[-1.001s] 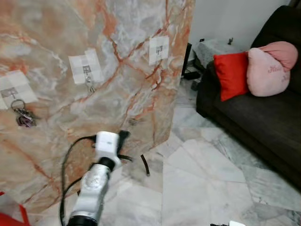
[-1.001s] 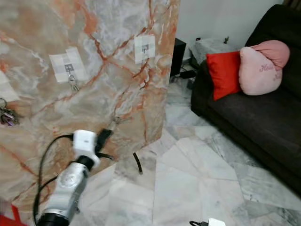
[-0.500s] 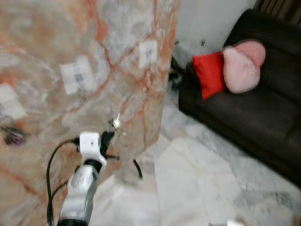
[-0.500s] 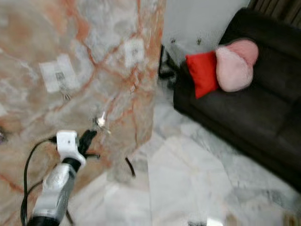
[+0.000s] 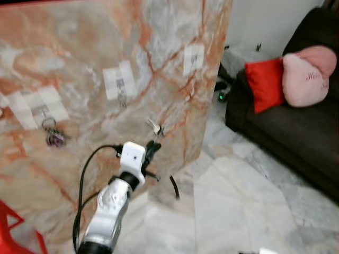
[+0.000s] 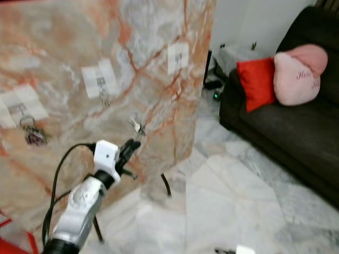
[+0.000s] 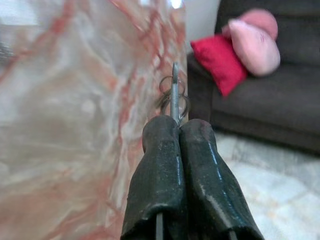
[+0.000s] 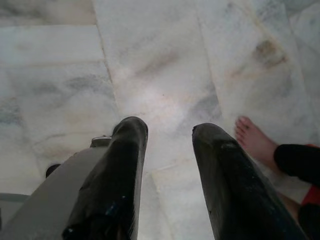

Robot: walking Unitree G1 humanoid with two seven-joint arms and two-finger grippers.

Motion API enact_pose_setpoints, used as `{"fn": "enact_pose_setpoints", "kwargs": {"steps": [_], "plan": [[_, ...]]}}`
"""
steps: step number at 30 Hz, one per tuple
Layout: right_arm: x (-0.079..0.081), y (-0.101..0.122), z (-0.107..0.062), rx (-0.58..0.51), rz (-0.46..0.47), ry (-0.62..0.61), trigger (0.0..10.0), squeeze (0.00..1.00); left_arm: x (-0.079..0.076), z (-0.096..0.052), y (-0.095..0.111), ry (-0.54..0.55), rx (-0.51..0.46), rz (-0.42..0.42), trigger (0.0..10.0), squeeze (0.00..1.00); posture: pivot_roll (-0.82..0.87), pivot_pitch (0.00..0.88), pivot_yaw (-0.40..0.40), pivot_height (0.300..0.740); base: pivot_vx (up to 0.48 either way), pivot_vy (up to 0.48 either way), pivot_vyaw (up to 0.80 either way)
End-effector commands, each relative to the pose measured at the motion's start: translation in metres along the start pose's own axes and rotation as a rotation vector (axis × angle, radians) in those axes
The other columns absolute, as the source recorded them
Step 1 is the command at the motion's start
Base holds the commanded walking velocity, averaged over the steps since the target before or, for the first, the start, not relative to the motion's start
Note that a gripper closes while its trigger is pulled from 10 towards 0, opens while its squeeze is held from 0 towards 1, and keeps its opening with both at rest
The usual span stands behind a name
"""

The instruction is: Hang keys on a hook

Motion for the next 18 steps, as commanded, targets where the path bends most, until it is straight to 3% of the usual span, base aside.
{"fn": "enact_pose_setpoints", "kwargs": {"steps": [1,11,18], "plan": [[-0.0129,-0.0059,-0.0012,0.013,0.002,-0.03,10.0,0.0,-0.0203,0.0065,0.0059,-0.068,-0.026,0.015,10.0,0.0,-0.01,0.0,-0.07,0.74,0.0,0.0,0.0],[-0.0128,-0.0069,-0.0013,0.016,0.008,-0.028,10.0,0.0,-0.0268,0.0077,0.0078,-0.087,-0.033,0.022,10.0,0.0,-0.01,0.0,-0.068,0.74,0.0,0.0,0.0],[-0.0124,-0.0065,-0.0014,0.012,0.003,-0.023,10.0,0.0,-0.0294,0.0085,0.0085,-0.095,-0.037,0.022,10.0,0.0,-0.01,0.0,-0.066,0.74,0.103,0.0,-0.54]]}}
Point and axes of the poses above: a point about 5 cm out from each wrist's last joint towards the gripper, its own z axis pointing out of the wrist towards the gripper, its own y axis along the axis of the wrist's last joint, x = y × z, the point moved 6 cm from there along z, pointing out of the wrist towards the gripper, and after that the axes turned 11 degrees about -z, right-handed, at the moved point
